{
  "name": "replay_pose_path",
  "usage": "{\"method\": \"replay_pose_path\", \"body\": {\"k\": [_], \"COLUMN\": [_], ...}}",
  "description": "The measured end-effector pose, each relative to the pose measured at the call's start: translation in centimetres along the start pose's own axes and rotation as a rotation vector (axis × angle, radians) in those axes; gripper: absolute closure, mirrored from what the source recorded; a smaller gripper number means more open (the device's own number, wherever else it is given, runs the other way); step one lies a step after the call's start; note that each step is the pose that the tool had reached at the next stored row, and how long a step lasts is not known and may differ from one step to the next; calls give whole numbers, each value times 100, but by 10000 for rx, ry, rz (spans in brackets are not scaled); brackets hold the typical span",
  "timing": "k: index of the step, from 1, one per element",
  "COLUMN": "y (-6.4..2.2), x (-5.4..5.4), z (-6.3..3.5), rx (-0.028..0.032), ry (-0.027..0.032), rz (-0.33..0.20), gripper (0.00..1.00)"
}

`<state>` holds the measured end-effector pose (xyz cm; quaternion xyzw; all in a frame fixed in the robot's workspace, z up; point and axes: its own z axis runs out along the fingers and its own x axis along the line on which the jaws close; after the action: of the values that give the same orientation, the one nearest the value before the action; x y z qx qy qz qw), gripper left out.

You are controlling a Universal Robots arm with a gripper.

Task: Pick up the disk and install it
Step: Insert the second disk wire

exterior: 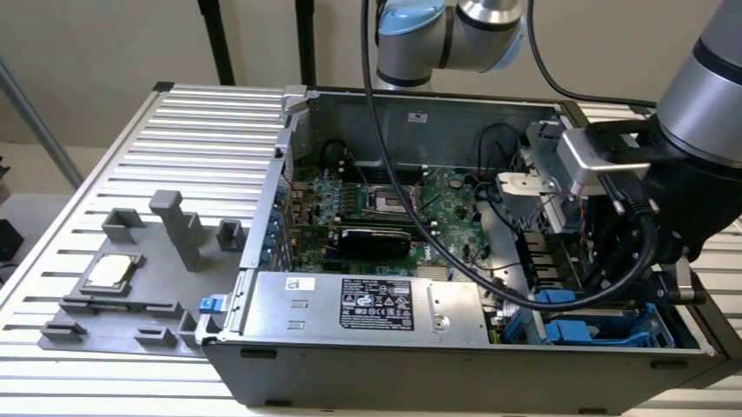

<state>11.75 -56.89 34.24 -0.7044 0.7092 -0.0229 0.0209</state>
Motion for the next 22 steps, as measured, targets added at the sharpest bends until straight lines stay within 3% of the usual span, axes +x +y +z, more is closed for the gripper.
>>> {"method": "replay_pose_path", "body": {"k": [19,21,22], "y": [4,4,3], "x": [9,9,8], "z": [67,67,59], "rx": [31,31,31], "ry": [-6,-18,-18], "rz": [0,1,1], "gripper": [84,82,75]}}
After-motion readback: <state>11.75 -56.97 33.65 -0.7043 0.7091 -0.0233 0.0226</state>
